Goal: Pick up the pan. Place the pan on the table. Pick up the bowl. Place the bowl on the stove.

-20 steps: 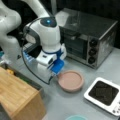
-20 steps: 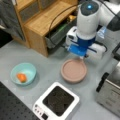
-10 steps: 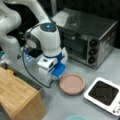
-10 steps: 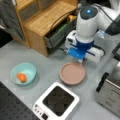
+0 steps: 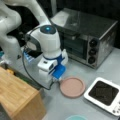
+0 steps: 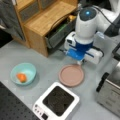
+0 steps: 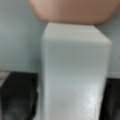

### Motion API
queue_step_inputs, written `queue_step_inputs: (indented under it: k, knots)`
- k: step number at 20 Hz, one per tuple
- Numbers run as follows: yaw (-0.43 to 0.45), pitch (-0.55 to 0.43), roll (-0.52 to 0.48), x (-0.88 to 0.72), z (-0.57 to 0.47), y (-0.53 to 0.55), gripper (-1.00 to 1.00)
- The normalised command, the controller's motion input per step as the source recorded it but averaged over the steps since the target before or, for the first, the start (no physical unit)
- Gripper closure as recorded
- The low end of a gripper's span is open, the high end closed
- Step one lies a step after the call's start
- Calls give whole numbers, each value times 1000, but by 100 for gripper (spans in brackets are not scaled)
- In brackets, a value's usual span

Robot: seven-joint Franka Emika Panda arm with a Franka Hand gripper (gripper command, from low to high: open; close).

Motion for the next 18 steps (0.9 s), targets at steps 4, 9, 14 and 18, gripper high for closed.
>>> queue_step_inputs:
  k: [4,9,14,18]
  knots:
    - [-41,-9,-18,69,53,3,-100]
    - [-41,15,-38,62,83,14,-100]
    - [-43,41,-53,47,89,41,-100]
    - [-40,88,-67,45,146,55,-100]
